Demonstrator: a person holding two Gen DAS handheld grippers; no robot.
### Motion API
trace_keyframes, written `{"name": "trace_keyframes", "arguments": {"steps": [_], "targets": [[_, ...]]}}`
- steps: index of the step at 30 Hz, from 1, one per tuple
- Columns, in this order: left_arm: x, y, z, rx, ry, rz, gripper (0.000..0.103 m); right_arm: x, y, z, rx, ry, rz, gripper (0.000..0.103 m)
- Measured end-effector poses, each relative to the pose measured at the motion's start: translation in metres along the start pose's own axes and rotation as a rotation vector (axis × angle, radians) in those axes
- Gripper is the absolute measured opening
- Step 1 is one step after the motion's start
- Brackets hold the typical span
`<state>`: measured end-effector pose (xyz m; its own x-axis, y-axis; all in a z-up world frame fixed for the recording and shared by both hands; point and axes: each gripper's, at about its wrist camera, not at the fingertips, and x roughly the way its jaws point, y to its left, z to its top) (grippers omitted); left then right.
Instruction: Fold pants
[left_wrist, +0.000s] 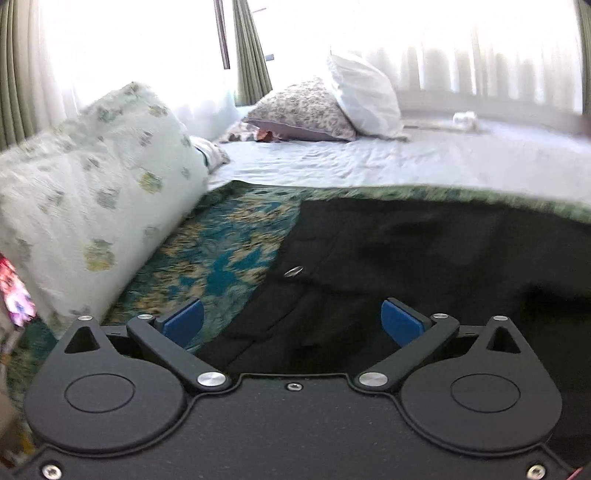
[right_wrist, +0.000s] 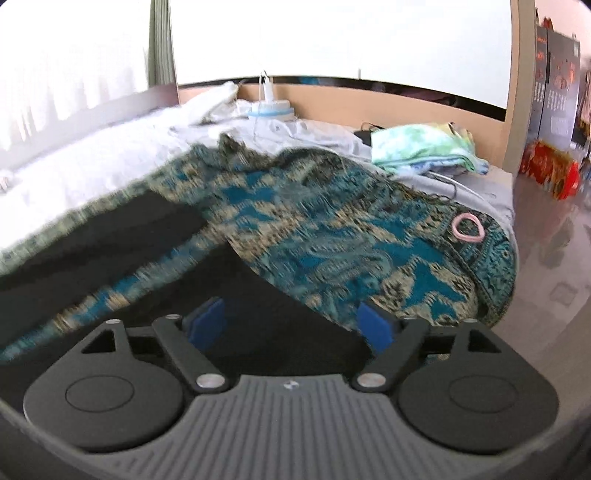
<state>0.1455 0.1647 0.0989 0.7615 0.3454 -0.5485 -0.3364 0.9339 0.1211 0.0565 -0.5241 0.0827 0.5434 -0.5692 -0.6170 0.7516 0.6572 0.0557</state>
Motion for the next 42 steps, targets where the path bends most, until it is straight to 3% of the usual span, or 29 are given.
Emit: {"name": "trace_keyframes", "arguments": {"steps": [5, 7, 9, 16, 22, 26, 31, 34, 38, 42], "targets": [[0.027, 0.002, 0.039, -0.173, 0.136, -0.111, 0.103, -0.006, 0.020, 0.028, 0.073, -0.002, 0.104, 0.097], [0.038, 0.003, 0.052, -0.249, 0.158, -0.139, 0.103, -0.006, 0.033, 0.037, 0.088, -0.016, 0.138, 0.103], [0.052, 0.003, 0.063, -0.320, 0.157, -0.161, 0.103, -0.004, 0.047, 0.044, 0.100, -0.044, 0.162, 0.103], [0.127, -0.019, 0.097, -0.476, 0.268, -0.092, 0.103, 0.026, 0.107, 0.065, 0.115, -0.072, 0.186, 0.103], [0.188, -0.046, 0.111, -0.551, 0.286, -0.002, 0.103, 0.088, 0.160, 0.076, 0.147, 0.052, 0.308, 0.103], [0.227, -0.061, 0.113, -0.610, 0.318, 0.045, 0.103, 0.129, 0.196, 0.078, 0.147, 0.093, 0.259, 0.103], [0.260, -0.075, 0.104, -0.704, 0.320, 0.185, 0.103, 0.183, 0.235, 0.077, 0.119, 0.126, 0.183, 0.103], [0.269, -0.088, 0.106, -0.654, 0.262, 0.272, 0.103, 0.213, 0.253, 0.073, 0.109, 0.159, 0.140, 0.103], [0.287, -0.103, 0.110, -0.618, 0.277, 0.383, 0.103, 0.242, 0.272, 0.071, 0.078, 0.158, 0.067, 0.103], [0.303, -0.123, 0.113, -0.520, 0.311, 0.494, 0.103, 0.260, 0.297, 0.068, -0.047, 0.122, -0.044, 0.103]]}}
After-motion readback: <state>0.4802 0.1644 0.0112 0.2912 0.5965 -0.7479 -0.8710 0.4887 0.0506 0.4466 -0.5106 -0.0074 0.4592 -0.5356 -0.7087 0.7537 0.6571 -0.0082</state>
